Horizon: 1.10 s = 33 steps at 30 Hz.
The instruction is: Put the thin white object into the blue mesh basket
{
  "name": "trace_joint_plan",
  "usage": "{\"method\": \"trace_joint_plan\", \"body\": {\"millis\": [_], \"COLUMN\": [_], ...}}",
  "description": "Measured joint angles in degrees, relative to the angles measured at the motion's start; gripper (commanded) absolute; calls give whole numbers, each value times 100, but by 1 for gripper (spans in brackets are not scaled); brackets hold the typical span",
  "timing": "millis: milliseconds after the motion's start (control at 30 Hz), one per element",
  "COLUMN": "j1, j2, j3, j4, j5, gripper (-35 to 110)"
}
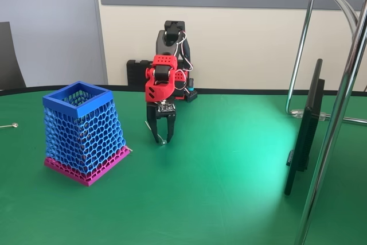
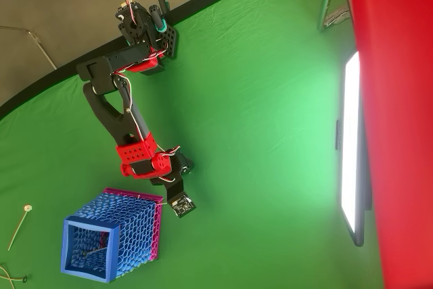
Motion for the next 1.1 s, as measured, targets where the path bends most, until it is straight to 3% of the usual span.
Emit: {"method": "trace_joint_plan", "body": {"millis": [1100], "j1": [-176], "j2": [-88], "j3": [-606], "j4": [-158], "j5": [545], "gripper": [7]}}
